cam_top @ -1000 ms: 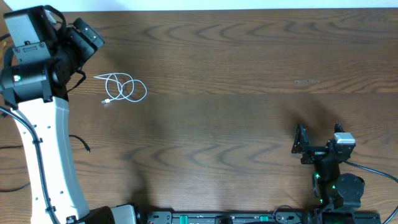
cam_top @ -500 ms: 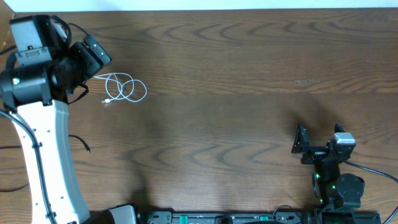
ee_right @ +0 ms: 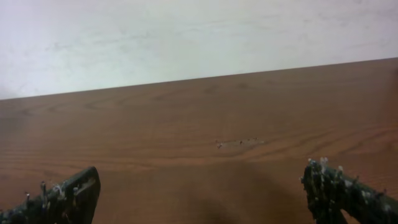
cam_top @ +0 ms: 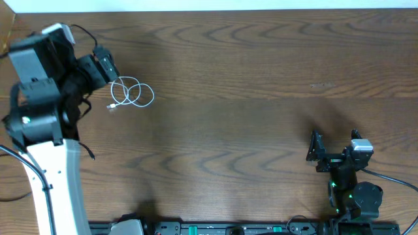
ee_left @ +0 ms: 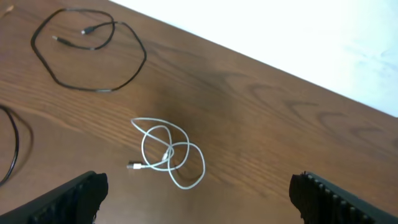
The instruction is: Untangle cables
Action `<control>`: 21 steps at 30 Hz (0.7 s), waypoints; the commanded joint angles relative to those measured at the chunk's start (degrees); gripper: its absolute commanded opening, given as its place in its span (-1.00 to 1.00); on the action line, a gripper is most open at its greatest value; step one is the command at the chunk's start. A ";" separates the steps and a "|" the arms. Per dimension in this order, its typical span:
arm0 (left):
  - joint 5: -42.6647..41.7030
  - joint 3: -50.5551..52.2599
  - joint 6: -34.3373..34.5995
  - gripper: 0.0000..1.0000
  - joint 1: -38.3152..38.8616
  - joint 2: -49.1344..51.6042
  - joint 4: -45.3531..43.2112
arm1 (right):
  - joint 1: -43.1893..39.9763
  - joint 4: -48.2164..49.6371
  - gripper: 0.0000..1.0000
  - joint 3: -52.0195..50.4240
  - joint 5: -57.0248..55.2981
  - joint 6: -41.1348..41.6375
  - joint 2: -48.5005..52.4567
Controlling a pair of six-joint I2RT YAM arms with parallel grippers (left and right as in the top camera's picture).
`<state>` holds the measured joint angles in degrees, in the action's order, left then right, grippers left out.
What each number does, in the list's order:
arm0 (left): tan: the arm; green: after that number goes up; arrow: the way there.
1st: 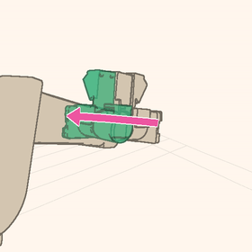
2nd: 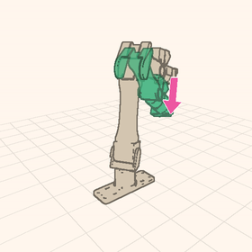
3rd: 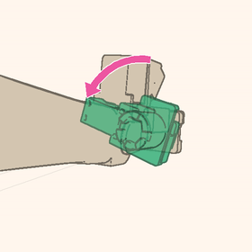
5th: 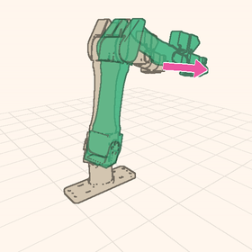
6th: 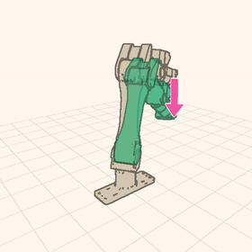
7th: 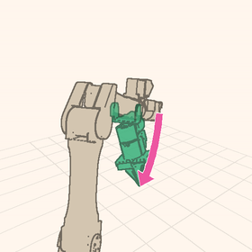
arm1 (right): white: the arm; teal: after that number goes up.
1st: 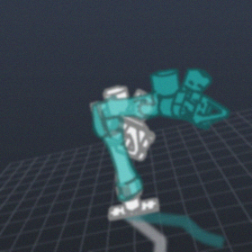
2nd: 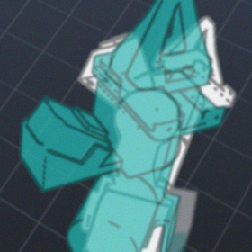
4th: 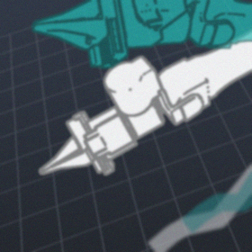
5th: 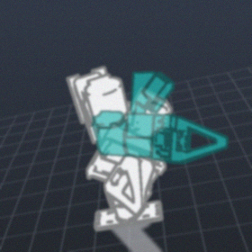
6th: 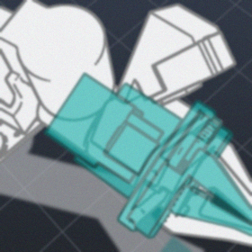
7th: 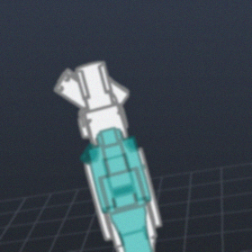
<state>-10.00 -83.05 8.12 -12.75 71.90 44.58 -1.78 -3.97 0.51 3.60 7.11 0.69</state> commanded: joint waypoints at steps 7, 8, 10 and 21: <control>-0.11 21.62 -3.17 0.96 0.44 -17.27 -14.16 | 0.37 -0.11 0.99 -0.20 -0.31 -0.52 -0.39; -0.09 23.63 -2.91 0.97 0.90 -18.84 -15.41 | 0.37 -0.13 0.99 -0.20 -0.31 -0.50 -0.39; -0.11 26.75 -2.91 0.96 1.73 -21.55 -16.70 | 0.37 -0.13 0.99 -0.20 -0.31 -0.52 -0.39; -0.09 41.97 -2.95 0.96 4.87 -35.95 -24.35 | 0.37 -0.11 0.99 -0.20 -0.28 -0.50 -0.39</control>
<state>-10.04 -44.62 5.85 -8.40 40.10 22.24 -1.78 -3.99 0.51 3.60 7.11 0.67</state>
